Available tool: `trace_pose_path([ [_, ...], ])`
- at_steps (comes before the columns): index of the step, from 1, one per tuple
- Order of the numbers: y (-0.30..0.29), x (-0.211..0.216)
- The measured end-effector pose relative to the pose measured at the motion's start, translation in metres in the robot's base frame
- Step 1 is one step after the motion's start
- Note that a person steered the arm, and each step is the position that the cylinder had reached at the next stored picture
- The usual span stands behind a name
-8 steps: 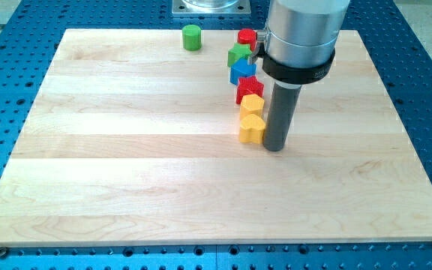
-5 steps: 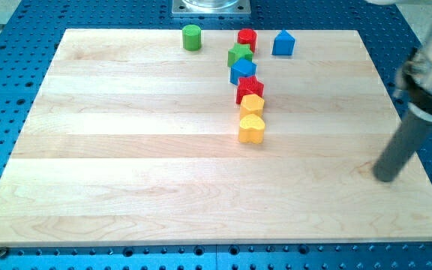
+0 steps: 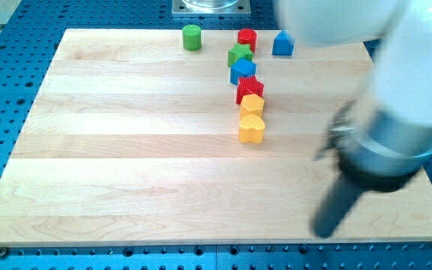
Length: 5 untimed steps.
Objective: Slightly push the green star to the right
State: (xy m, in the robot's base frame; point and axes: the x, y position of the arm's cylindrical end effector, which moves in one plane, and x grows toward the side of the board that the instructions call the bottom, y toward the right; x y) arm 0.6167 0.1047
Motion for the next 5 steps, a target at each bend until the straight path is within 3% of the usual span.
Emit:
trace_pose_path([
  [1, -0.069, -0.072],
  [3, -0.141, -0.279],
  [4, -0.119, -0.342],
  [5, -0.110, -0.378],
])
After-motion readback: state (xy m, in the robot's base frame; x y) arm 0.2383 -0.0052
